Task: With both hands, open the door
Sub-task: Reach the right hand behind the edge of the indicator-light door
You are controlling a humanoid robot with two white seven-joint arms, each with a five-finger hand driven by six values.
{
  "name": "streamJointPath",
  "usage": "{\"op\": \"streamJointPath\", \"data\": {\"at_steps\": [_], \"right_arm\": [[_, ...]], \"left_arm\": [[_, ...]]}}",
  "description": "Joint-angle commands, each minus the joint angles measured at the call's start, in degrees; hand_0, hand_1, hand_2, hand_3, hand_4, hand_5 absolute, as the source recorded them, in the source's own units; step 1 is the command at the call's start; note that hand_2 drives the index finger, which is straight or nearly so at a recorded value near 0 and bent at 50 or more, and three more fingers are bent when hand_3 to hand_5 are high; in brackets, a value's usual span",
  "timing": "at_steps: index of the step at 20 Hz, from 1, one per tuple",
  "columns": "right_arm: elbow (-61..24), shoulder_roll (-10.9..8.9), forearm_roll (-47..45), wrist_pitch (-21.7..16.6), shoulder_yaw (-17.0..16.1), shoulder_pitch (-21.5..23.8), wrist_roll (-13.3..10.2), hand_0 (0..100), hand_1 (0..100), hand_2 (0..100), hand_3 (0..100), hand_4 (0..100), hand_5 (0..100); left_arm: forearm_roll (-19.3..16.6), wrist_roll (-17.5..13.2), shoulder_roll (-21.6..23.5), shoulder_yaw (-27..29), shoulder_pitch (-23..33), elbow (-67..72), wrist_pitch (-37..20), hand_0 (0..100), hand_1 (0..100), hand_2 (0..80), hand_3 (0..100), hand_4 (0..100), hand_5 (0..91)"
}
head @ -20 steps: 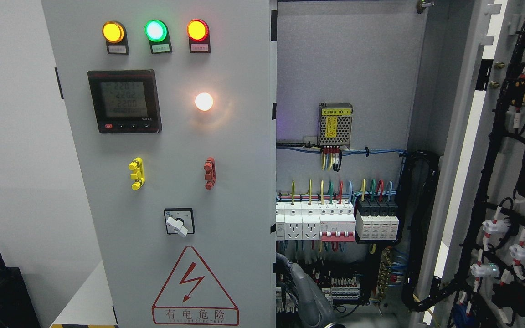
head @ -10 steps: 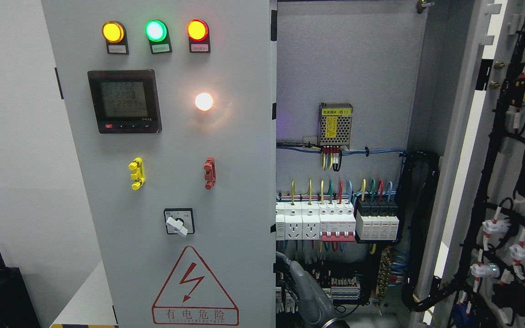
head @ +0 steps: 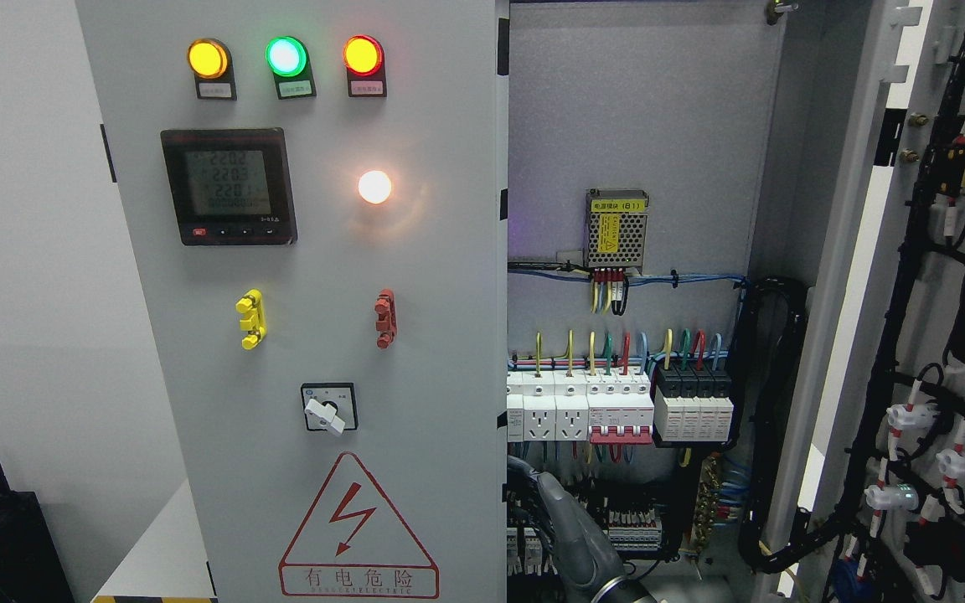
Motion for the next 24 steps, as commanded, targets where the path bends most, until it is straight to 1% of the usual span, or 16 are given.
{"op": "streamJointPath", "data": {"at_steps": [1,6,8,12,15,20,22,24], "right_arm": [[0.49,-0.69,-0.46,-0.04,0.16,-0.58,0.98,0,0,0,0,0,0],[0.49,-1.04,-0.46,-0.04,0.16,-1.11,1.16,0,0,0,0,0,0],[0.57,-1.04,-0.46,-0.04,0.16,-1.11,2.12,0,0,0,0,0,0],[1.10,-1.04,-0.55,-0.04,0.16,-1.28,2.30,0,0,0,0,0,0],[1.63,-0.95,-2.73,0.05,0.16,-1.55,3.09,0,0,0,0,0,0],[1.89,-1.04,-3.71,0.05,0.07,-1.72,3.18,0,0,0,0,0,0],[2.24,-1.04,-3.80,0.05,0.07,-1.81,4.05,0,0,0,0,0,0],[2.77,-1.04,-3.80,-0.04,-0.01,-1.81,4.23,0,0,0,0,0,0]], "left_arm": [[0.00,0.01,0.00,0.02,0.00,-0.62,0.03,0,0,0.0,0,3,0.0],[0.00,0.01,0.00,-0.06,0.00,-0.62,0.03,0,0,0.0,0,3,0.0],[0.00,0.01,0.00,0.02,0.00,-0.62,0.03,0,0,0.0,0,3,0.0],[0.00,0.01,0.00,0.02,0.00,-0.62,0.03,0,0,0.0,0,3,0.0],[0.00,0.01,0.00,-0.06,0.00,-0.62,0.03,0,0,0.0,0,3,0.0],[0.00,0.01,0.00,0.02,0.00,-0.62,0.03,0,0,0.0,0,3,0.0],[0.00,0.01,0.00,0.02,0.00,-0.62,0.03,0,0,0.0,0,3,0.0],[0.00,0.01,0.00,0.02,0.00,-0.62,0.03,0,0,0.0,0,3,0.0]]}}
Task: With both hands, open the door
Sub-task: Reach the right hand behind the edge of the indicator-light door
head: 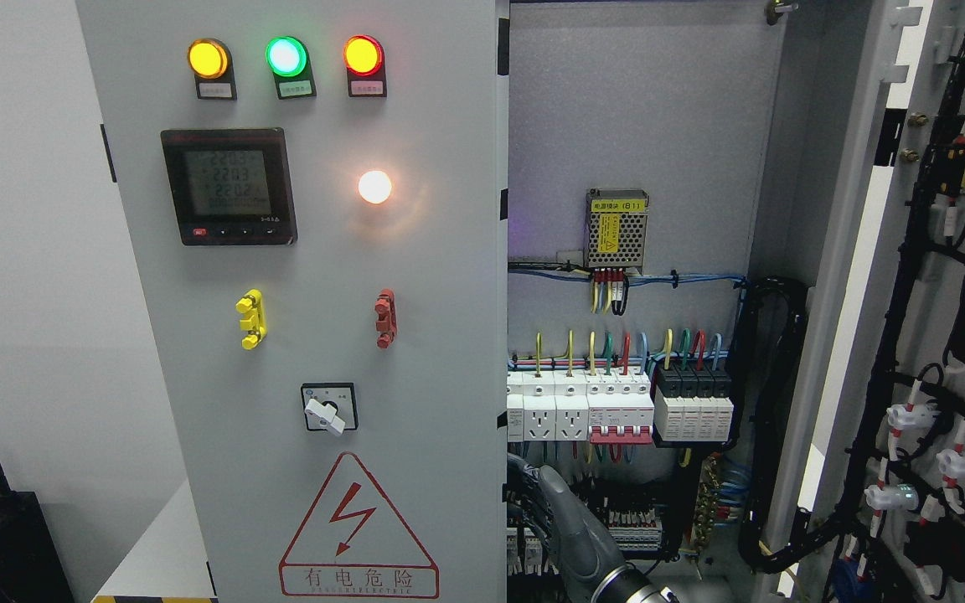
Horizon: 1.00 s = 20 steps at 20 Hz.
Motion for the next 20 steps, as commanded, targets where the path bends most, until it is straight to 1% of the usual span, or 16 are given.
{"op": "streamJointPath", "data": {"at_steps": [1,8,11,16,19,20], "right_arm": [[1.50,-0.13,-0.63,-0.02,-0.11,-0.45,0.36,0,0,0,0,0,0],[1.85,-0.22,-2.91,0.07,-0.02,-0.98,0.63,0,0,0,0,0,0],[1.76,-0.57,-3.00,0.07,-0.02,-0.98,2.12,0,0,0,0,0,0],[1.50,-1.71,-3.00,0.07,-0.02,-0.98,2.30,0,0,0,0,0,0],[1.41,-1.80,-3.09,0.07,-0.11,-0.89,3.88,0,0,0,0,0,0],[1.41,-1.89,-3.09,-0.02,-0.11,-0.89,3.97,0,0,0,0,0,0]], "left_arm": [[0.00,0.01,0.00,0.02,0.00,-0.61,0.03,0,0,0.0,0,3,0.0],[0.00,0.01,0.00,0.02,0.00,-0.61,0.03,0,0,0.0,0,3,0.0],[0.00,0.01,0.00,0.02,0.00,-0.61,0.03,0,0,0.0,0,3,0.0],[0.00,0.01,0.00,0.02,0.00,-0.61,0.03,0,0,0.0,0,3,0.0],[0.00,0.01,0.00,0.02,0.00,-0.61,0.03,0,0,0.0,0,3,0.0],[0.00,0.01,0.00,0.02,0.00,-0.61,0.03,0,0,0.0,0,3,0.0]]}}
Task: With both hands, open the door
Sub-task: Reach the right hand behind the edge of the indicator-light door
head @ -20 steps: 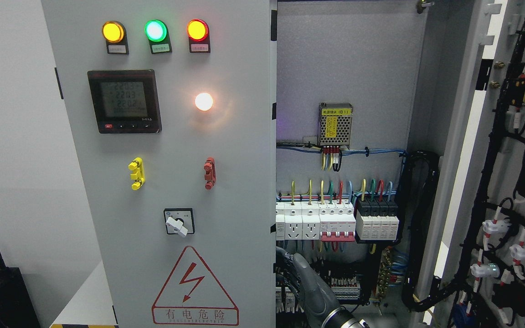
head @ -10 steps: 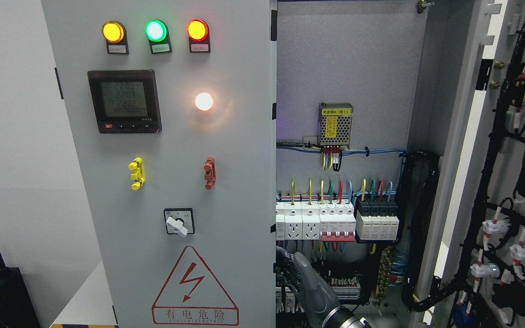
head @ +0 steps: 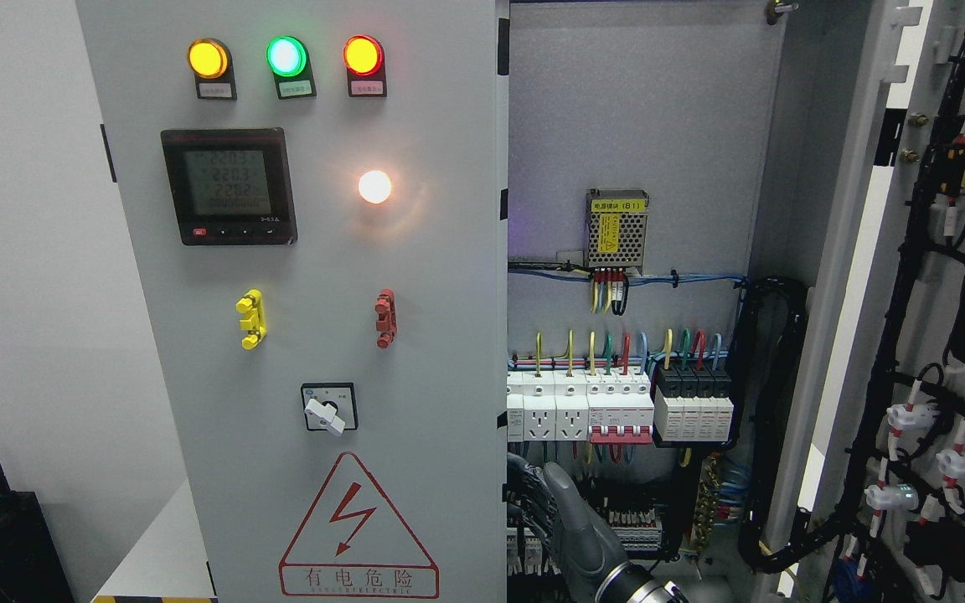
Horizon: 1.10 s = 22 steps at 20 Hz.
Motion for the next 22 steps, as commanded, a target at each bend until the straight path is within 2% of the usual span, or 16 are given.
{"op": "streamJointPath", "data": {"at_steps": [1,18,22], "right_arm": [[0.08,-1.00,-0.26,-0.06,-0.06,0.03,0.66,0,0,0,0,0,0],[0.61,-0.73,-0.26,0.12,0.11,-1.20,1.63,0,0,0,0,0,0],[0.52,-0.82,-0.26,0.03,0.38,-1.29,3.03,0,0,0,0,0,0]], "left_arm": [[0.00,0.01,0.00,-0.08,0.00,-0.61,0.03,0,0,0.0,0,3,0.0],[0.00,0.01,0.00,-0.09,0.00,-0.61,0.03,0,0,0.0,0,3,0.0],[0.00,0.01,0.00,-0.08,0.00,-0.61,0.03,0,0,0.0,0,3,0.0]]}}
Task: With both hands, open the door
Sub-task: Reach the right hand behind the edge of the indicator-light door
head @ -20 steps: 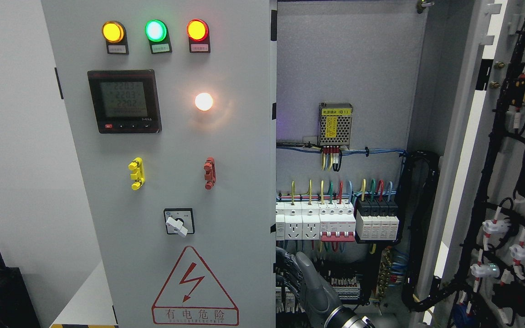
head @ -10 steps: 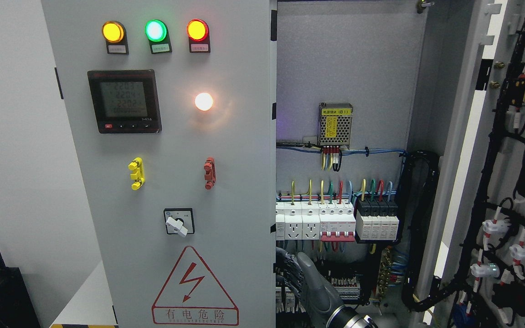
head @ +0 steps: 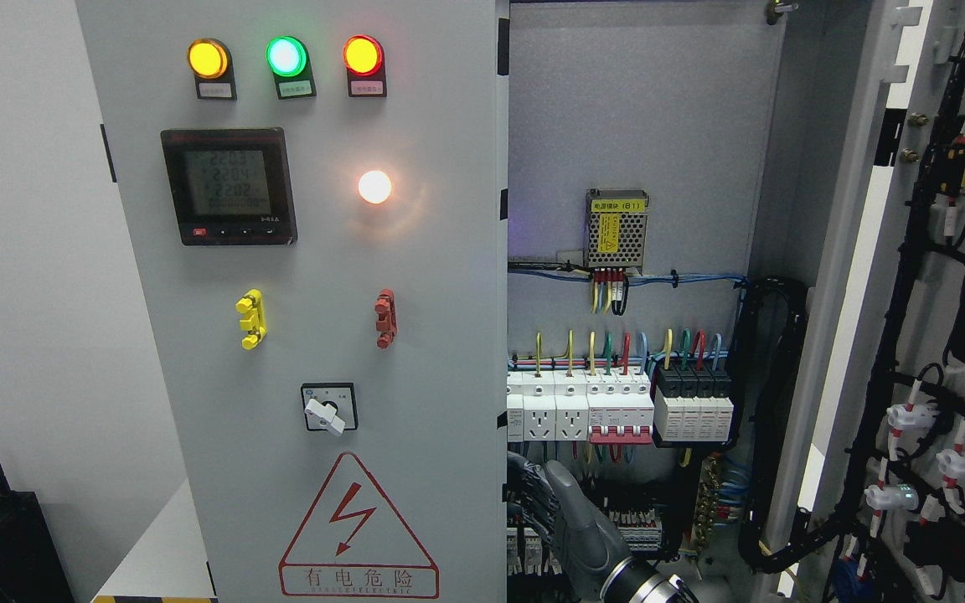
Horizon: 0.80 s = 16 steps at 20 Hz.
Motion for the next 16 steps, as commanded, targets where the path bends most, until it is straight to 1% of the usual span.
{"op": "streamJointPath", "data": {"at_steps": [1,4,7,8,16], "right_arm": [[0.01,-0.08,-0.01,0.03,0.34,-0.26,0.71,0,0,0,0,0,0],[-0.07,0.01,-0.01,0.03,0.34,-0.35,0.79,0,0,0,0,0,0],[0.01,0.01,-0.01,0.03,0.34,-0.79,2.28,0,0,0,0,0,0],[0.01,0.01,-0.01,0.12,0.34,-0.96,2.46,0,0,0,0,0,0],[0.01,0.01,-0.01,0.91,0.34,-1.05,2.64,0,0,0,0,0,0]], "left_arm": [[0.00,0.01,0.00,-0.06,0.00,-0.61,0.03,0,0,0.0,0,3,0.0],[0.00,0.01,0.00,0.02,0.00,-0.61,0.03,0,0,0.0,0,3,0.0],[0.00,0.01,0.00,0.02,0.00,-0.61,0.03,0,0,0.0,0,3,0.0],[0.00,0.01,0.00,0.02,0.00,-0.61,0.03,0,0,0.0,0,3,0.0],[0.00,0.01,0.00,0.02,0.00,-0.61,0.03,0,0,0.0,0,3,0.0]]}}
